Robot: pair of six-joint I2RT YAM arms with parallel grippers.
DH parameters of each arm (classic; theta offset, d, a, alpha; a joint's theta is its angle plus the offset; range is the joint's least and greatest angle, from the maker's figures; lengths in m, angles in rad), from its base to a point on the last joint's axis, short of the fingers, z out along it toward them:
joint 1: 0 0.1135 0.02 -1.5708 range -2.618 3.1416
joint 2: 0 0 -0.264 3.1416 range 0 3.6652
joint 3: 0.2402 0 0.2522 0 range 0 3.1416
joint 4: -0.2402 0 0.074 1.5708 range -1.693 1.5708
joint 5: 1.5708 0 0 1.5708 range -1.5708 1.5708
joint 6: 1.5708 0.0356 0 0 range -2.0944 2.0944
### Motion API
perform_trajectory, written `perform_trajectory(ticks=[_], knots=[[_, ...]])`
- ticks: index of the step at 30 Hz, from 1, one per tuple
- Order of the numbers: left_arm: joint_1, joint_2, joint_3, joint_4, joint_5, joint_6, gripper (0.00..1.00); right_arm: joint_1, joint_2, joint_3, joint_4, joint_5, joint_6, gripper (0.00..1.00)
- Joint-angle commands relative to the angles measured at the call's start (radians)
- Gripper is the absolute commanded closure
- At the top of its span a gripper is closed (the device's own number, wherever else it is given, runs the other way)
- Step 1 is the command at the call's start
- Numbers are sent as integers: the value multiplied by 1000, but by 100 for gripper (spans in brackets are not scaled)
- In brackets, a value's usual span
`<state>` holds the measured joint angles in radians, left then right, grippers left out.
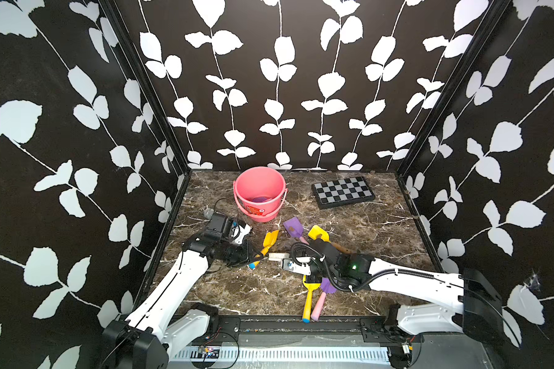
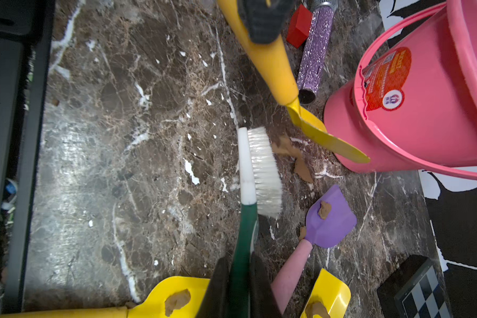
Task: Brush the soil off the hand trowel and place it into the bucket
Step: Brush off the soil from the hand trowel.
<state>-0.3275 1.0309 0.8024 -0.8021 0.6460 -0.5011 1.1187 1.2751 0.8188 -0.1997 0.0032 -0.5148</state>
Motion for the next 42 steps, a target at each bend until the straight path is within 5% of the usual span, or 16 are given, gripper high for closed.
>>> perform_trajectory(ticks=[1, 13, 21, 28, 42], knots=[[2, -2, 5, -2, 5, 21, 100, 22, -8, 30, 30, -29, 11, 100], [2, -2, -13, -20, 20, 44, 100, 1, 76, 66, 139, 148, -45, 100], [2, 19, 1, -38, 12, 75, 100, -18, -1, -44, 118, 142, -133, 100], [2, 45, 34, -140, 49, 147, 100, 54, 39, 12, 145, 109, -246, 100], [2, 71, 74, -232, 83, 209, 100, -11, 42, -140, 406, 316, -418, 100]])
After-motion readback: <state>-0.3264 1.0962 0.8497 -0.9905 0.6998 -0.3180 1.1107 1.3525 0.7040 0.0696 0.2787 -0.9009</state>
